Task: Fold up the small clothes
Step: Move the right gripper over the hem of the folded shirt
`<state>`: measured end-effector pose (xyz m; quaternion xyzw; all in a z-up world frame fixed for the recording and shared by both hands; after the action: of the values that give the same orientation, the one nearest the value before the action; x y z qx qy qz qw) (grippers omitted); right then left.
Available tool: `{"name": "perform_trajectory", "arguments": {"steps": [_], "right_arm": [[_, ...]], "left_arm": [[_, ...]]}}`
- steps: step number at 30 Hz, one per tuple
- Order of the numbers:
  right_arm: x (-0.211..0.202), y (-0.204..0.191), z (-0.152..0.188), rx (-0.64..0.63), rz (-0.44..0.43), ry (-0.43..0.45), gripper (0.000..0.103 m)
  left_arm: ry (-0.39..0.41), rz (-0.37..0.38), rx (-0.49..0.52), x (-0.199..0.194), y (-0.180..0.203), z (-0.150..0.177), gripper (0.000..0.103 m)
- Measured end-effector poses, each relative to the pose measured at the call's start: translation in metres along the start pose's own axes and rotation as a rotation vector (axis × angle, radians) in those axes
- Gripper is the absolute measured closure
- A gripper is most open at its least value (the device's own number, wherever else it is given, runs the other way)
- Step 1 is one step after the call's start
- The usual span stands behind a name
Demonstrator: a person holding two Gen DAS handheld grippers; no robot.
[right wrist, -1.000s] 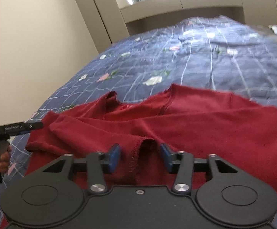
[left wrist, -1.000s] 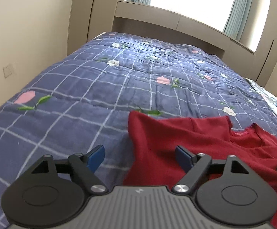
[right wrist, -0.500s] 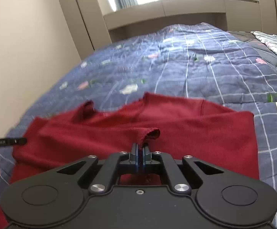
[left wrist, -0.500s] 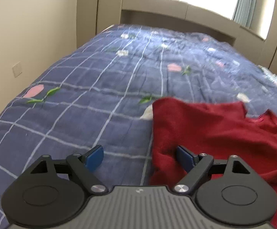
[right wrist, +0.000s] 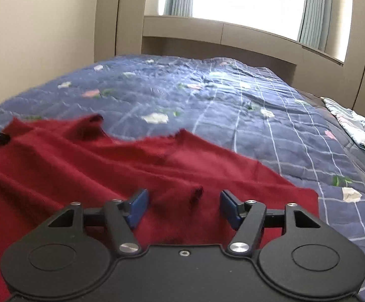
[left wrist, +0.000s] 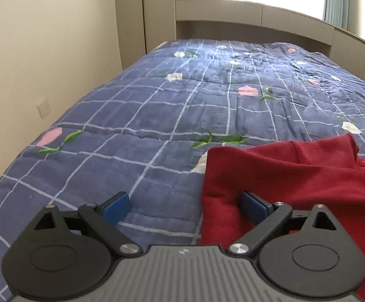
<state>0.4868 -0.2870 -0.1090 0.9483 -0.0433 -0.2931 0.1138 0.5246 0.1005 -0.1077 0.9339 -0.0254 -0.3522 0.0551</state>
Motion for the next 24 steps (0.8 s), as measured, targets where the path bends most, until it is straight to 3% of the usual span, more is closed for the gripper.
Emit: {"name": "perform_trajectory", "arguments": {"steps": [2,6,13,21,24], "right_arm": [[0.001,0.003,0.004,0.009,0.017,0.013,0.028],[-0.013,0.009,0.005,0.034,0.018,0.036,0.027],[-0.042,0.013,0.028,-0.015,0.029,0.049,0.022],[-0.045,0.022,0.031,0.044,0.040,0.017,0.014],[-0.071,0.032,0.034,0.053,0.017,0.034,0.001]], "left_arm": [[0.007,-0.002,0.006,-0.002,0.000,0.001,0.002],[0.013,0.007,-0.021,-0.021,-0.004,0.004,0.003],[0.045,0.013,0.012,-0.060,-0.006,0.039,0.001],[0.022,0.036,-0.102,-0.062,-0.016,0.038,0.001],[0.025,0.051,-0.111,-0.084,-0.016,0.043,0.001]]}}
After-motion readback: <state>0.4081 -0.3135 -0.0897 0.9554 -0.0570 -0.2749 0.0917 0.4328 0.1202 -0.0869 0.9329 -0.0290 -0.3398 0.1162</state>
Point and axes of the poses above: each gripper's, at about its wrist camera, not at the fingertips, and x roughly the way its jaws point, y to its right, z to its underside, the point moved 2 cm from there along x, roughly the way its jaws point, and after that the axes turned 15 degrees about z, right-handed, at the moved point
